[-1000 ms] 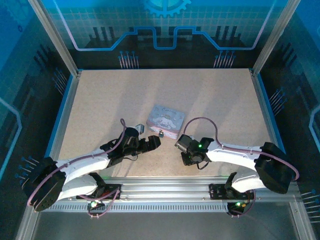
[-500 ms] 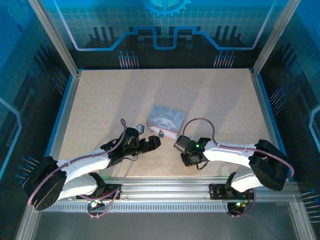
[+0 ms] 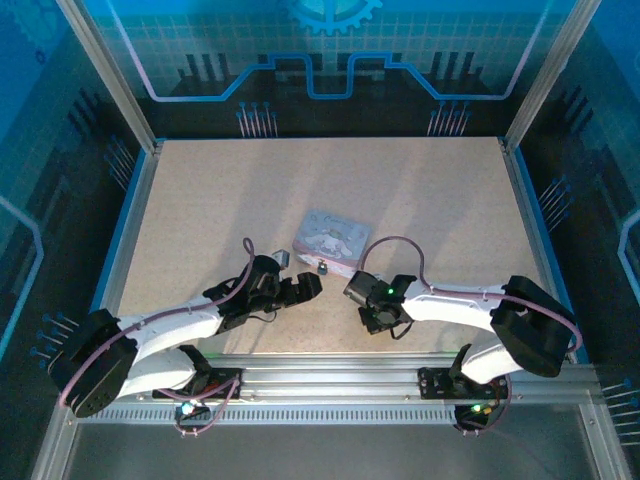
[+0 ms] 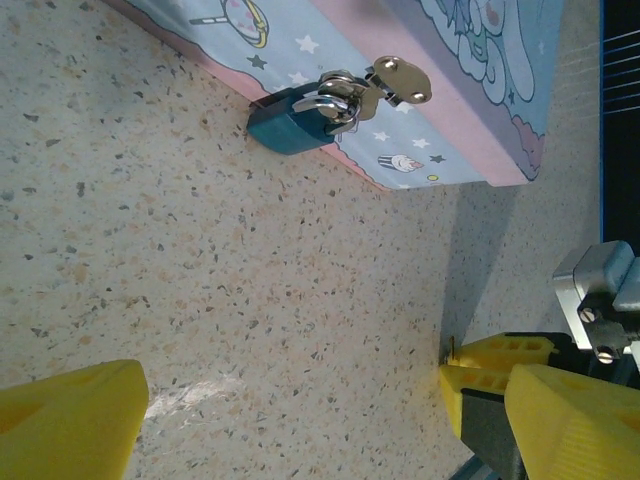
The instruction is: Unlock the padlock with the key
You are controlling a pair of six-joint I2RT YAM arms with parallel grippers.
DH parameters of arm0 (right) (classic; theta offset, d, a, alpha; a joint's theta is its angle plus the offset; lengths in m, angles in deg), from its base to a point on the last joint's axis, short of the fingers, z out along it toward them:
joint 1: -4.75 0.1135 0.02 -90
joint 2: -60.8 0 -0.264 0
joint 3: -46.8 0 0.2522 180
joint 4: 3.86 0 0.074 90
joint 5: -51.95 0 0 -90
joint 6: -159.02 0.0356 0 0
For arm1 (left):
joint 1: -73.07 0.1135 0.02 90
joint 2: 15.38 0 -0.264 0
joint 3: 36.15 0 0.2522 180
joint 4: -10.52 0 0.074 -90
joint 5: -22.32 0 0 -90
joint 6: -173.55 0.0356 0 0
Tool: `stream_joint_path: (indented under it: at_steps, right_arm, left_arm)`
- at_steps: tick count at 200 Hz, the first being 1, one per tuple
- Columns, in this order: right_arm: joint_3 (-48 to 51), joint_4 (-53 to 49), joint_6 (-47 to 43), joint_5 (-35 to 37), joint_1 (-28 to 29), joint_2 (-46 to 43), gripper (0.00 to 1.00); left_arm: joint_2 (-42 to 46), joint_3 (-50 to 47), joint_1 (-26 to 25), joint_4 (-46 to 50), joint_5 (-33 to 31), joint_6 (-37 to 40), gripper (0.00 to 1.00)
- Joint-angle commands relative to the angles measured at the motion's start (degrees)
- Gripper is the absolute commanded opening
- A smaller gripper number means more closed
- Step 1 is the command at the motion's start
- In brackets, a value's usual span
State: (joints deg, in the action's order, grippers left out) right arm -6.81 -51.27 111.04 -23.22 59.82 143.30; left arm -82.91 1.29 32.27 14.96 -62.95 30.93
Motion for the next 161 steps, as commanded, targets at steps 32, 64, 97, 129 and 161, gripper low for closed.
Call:
stream_joint_path:
  at_steps: [32, 64, 97, 129, 161]
  right_arm:
    - [1.1, 1.2, -0.8, 1.4, -0.4, -2.5, 0.19]
    - [2.8, 3.3, -1.5, 0.0, -1.4, -4.2, 0.19]
    - [4.7, 6.0, -2.2, -2.1, -2.9, -6.1, 0.18]
    - [6.3, 8.0, -3.1, -3.5, -4.3, -7.8, 0.14]
    - [7.1, 9.3, -4.6, -4.9, -5.5, -9.3, 0.13]
  left_arm:
    - [-0.9, 1.0, -0.5, -0.2, 0.0, -0.6, 0.94]
    - [-0.9, 1.0, -0.5, -0.2, 0.0, -0.7, 0.94]
    - [-0.9, 1.0, -0.5, -0.2, 0.1, -0.8, 0.94]
    - [-0.8, 1.1, -0.5, -0.1, 0.0, -0.8, 0.94]
    - [-0.9, 1.3, -0.5, 0.0, 0.2, -0.8, 0.94]
